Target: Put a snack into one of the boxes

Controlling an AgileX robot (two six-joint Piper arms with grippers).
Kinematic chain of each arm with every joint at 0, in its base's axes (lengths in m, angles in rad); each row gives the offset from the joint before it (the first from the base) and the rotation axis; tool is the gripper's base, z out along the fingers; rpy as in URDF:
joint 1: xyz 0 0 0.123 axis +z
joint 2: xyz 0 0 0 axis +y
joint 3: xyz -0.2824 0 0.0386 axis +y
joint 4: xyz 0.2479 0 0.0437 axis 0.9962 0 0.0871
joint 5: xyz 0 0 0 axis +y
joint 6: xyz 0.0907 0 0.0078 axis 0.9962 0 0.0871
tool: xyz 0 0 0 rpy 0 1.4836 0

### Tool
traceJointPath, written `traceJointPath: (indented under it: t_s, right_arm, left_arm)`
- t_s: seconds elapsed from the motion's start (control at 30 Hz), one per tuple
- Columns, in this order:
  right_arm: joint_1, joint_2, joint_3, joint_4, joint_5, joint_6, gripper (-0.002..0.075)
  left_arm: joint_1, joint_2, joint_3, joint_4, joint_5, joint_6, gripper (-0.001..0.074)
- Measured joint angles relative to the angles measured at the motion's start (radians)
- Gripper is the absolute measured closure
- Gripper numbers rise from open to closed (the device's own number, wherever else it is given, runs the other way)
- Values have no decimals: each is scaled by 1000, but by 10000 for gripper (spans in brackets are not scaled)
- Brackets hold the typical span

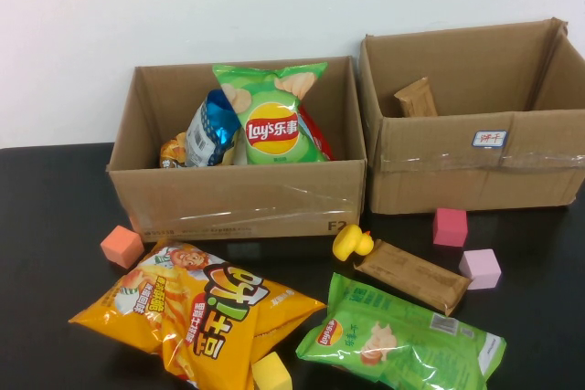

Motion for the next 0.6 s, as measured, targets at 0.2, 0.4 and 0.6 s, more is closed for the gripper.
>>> traceJointPath:
  t_s: [0.2, 0.4, 0.6]
  right_arm:
    - [0, 0, 0, 20, -72, 36, 727]
    - [0, 0, -3, 101, -119, 68, 727]
    - [0, 23, -221, 209, 84, 63, 727]
  left_arm:
    - [0, 0, 0, -2, -78, -2, 736]
    - [0, -2, -27, 29, 52, -7, 736]
    - [0, 74, -396, 108, 768, -79, 736]
